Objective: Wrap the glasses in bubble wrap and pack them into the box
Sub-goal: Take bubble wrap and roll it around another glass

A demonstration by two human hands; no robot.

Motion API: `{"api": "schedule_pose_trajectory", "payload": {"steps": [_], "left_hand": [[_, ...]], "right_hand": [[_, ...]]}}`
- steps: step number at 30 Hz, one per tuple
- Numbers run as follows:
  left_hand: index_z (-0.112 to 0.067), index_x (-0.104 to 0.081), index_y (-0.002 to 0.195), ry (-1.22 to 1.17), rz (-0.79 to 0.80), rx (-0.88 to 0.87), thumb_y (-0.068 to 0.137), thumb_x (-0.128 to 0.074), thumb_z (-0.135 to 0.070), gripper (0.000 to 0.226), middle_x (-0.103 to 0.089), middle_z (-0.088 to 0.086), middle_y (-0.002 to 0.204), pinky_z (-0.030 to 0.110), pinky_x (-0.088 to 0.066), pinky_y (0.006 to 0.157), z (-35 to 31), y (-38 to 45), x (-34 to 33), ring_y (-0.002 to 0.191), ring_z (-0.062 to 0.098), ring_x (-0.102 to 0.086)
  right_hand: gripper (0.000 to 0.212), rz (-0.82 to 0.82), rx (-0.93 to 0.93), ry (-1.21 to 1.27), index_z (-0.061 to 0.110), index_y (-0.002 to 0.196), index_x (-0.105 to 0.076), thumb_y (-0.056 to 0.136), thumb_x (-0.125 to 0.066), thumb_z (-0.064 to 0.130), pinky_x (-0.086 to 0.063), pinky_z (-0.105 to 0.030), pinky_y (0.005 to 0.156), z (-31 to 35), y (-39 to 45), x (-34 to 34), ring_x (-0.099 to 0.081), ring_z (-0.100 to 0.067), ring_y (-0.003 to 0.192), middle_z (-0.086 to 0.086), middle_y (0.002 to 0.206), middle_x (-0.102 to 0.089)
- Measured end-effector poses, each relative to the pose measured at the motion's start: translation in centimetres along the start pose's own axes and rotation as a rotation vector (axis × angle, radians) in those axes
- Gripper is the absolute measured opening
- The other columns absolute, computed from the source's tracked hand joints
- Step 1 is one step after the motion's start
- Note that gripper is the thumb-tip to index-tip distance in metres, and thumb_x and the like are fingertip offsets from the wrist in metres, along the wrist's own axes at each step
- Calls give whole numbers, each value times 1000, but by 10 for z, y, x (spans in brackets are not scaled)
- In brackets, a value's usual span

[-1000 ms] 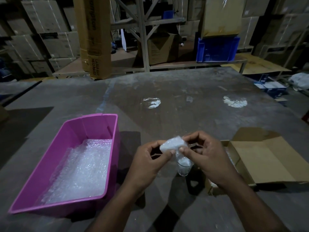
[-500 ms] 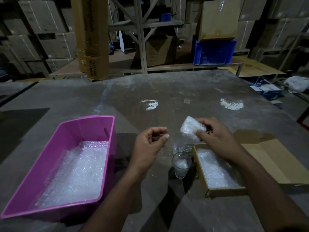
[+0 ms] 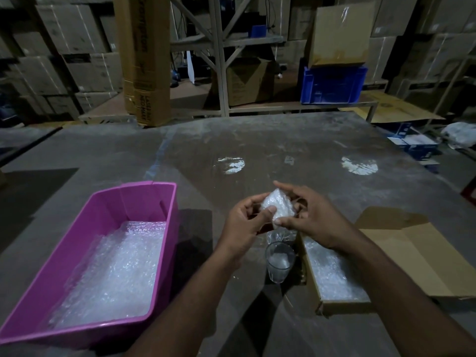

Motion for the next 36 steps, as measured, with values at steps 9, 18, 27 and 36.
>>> {"api": "schedule_pose_trajectory", "payload": {"steps": [9,18,27,36], "left_hand": [[-5,-68,116,-28,52,39,90,-72,-15,29,-75,14,111,39,-58,93,10,7,-3,100,22,-72],[-7,-72,108,-92,-35,30,82,-77,-1,26,-76,16,107,31,-58,90,14,20,14,98,22,-71],[-11,-66,108,71,-96,-19,77,-83,4,38,-74,8,107,28,-58,85,22,23,22,99,17,-70],[-31,-53,136,393,-131,76,72,-91,-18,75,-58,-12,129,20,-56,77,53,21,40,113,3,-58]], "right_hand": [[32,-19,55,-166,31,98,-64,84,-78,6,-60,-31,69,2,14,12,-65,-19,87,1,108,-56],[26,8,-34,81,27,103,-75,80,-84,18,-56,-20,78,-14,19,6,-70,-7,98,5,119,-65],[24,-146,-69,-48,23,90,-72,80,-81,4,-57,-31,80,-25,29,15,-70,-15,86,3,92,-74],[41,-39,-126,-653,27,127,-62,89,-71,14,-48,-23,78,-28,36,0,-61,-6,95,8,120,-66]]}}
Point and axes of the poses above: each hand's wrist, its own y-axis towards the middle knuckle, its own x-axis out of the back of the hand, z = x × y, the point moved 9 cm from there along y, towards the middle knuckle
